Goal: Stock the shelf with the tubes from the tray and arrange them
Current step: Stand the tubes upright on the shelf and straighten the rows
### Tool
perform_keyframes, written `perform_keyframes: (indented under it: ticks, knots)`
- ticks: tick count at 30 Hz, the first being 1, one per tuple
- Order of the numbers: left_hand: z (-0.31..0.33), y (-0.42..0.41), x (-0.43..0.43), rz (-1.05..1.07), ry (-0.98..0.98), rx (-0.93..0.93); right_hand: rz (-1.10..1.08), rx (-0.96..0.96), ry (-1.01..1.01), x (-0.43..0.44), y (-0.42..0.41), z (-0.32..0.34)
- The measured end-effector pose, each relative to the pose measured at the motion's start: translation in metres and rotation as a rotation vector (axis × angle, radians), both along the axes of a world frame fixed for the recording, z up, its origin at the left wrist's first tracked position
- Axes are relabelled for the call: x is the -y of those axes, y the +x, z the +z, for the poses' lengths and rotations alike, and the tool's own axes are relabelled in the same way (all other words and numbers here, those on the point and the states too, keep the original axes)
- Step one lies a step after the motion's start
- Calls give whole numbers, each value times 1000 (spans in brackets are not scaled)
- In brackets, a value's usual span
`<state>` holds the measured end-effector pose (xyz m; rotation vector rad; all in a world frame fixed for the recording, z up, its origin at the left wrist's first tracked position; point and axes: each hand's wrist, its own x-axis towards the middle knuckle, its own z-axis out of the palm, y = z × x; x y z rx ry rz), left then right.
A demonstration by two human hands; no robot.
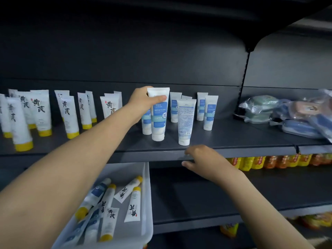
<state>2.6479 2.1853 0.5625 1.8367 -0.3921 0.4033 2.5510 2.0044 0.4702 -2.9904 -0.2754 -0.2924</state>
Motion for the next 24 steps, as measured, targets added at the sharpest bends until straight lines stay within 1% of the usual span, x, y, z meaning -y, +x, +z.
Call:
perform_keyframes:
  ticks: [5,10,15,19,24]
  knots:
    - [-13,21,-10,11,-30,-44,13,-11,-16,-10,14,0]
    - [-16,32,-18,15,-46,-49,23,-18,-46,-22,22,-1]
    - [-27,38,-27,-52,-10,-159,29,9,-68,-31,25,1]
    - [-35,40,-31,-40,20,-172,41,27,-69,-36,25,4]
    - [-45,40,-35,-65,12,-186,52,35,-66,-39,25,5]
